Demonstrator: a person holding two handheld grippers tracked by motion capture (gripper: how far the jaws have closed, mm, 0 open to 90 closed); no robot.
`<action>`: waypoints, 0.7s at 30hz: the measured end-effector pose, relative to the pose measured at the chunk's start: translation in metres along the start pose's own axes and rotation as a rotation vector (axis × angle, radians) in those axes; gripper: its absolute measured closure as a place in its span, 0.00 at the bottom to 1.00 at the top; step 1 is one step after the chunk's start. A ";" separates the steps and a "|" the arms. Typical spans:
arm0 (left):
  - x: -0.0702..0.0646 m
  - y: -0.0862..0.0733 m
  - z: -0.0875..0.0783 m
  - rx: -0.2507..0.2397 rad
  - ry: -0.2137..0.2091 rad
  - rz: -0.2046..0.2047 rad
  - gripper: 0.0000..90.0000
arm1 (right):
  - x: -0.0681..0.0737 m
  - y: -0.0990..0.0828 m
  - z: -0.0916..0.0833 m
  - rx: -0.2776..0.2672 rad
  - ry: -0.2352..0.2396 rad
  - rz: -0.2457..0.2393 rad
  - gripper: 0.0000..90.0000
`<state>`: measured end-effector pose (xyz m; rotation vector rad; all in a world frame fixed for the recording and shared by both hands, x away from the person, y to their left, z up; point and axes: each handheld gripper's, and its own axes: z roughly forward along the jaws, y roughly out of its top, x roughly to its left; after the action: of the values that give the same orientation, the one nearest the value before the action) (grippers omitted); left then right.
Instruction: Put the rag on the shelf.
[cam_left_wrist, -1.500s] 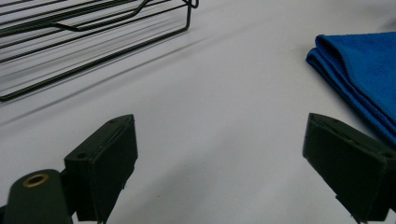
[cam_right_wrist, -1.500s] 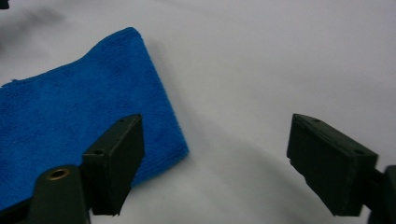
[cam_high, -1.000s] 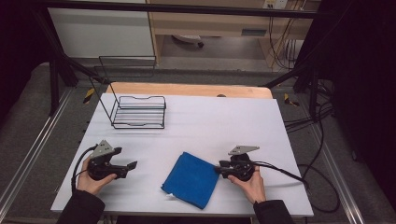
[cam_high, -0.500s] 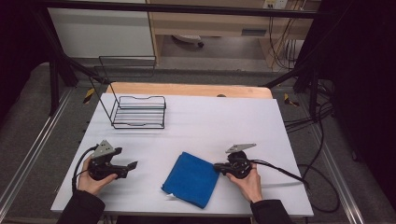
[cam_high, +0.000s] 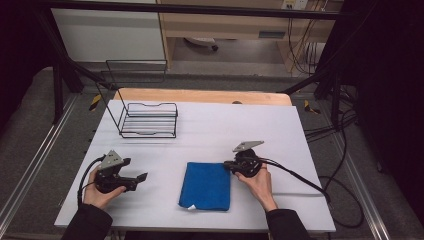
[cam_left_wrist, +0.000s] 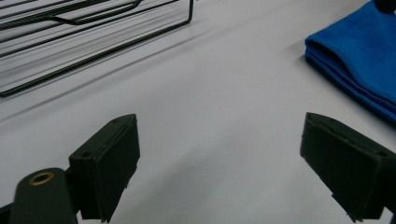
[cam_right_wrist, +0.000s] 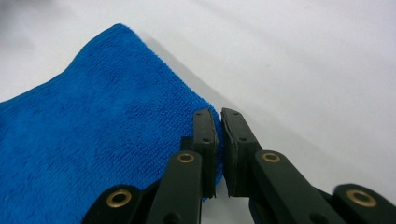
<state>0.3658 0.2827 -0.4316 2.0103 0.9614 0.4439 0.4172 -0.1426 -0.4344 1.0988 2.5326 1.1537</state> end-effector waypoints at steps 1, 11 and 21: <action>0.000 0.000 0.000 -0.001 0.001 0.001 0.13 | 0.000 0.001 0.001 0.004 0.002 0.005 0.95; -0.003 0.001 0.001 0.006 0.002 0.000 0.13 | -0.001 -0.003 0.004 0.006 -0.059 -0.042 0.74; -0.014 0.010 0.006 0.015 -0.005 0.007 0.08 | -0.013 -0.023 -0.033 -0.164 -0.043 0.047 0.25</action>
<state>0.3652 0.2653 -0.4267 2.0282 0.9575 0.4366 0.3999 -0.1809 -0.4296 1.1344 2.3433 1.3086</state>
